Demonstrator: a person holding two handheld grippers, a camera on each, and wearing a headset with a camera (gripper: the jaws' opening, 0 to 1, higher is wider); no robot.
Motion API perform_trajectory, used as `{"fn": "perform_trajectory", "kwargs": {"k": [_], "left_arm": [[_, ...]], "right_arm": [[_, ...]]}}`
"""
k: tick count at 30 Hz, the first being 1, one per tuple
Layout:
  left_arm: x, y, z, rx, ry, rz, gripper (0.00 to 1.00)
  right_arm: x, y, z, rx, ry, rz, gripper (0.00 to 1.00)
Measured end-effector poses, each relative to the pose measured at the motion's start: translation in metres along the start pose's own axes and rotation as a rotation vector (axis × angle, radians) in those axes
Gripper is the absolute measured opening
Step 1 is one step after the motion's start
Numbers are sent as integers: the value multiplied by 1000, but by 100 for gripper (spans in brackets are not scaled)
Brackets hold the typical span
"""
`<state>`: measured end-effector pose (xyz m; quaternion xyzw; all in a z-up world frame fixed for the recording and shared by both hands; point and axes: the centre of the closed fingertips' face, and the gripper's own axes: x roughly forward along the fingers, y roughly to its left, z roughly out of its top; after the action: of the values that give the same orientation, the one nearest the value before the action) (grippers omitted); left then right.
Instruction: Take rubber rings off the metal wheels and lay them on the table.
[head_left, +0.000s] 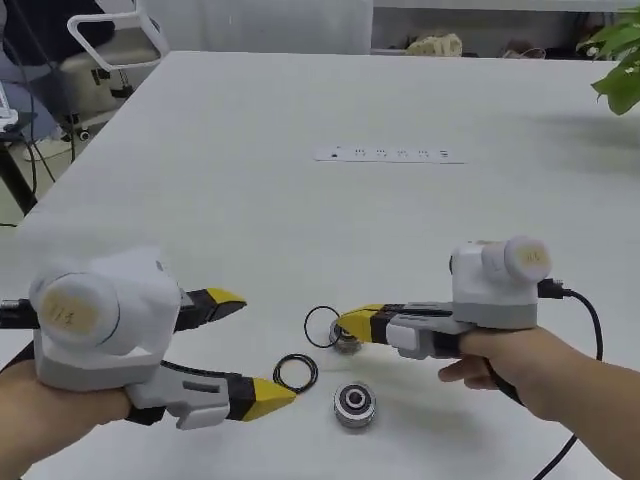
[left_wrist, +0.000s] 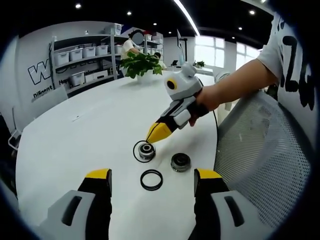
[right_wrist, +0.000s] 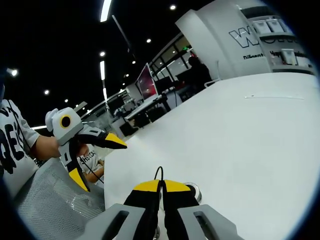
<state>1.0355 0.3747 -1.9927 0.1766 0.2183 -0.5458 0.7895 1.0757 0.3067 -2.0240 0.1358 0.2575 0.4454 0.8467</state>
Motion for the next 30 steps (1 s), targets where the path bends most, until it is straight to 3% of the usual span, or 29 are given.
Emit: {"fn": "perform_trajectory", "kwargs": {"k": [12,30], "left_arm": [[-9,0,-1,-10,-2,18,66],[-16,1,-8,-24,7,28,66]], "right_arm": [[9,15,-6,-13,25,40,0],[22,31,-29,-30,99,83,0]]}}
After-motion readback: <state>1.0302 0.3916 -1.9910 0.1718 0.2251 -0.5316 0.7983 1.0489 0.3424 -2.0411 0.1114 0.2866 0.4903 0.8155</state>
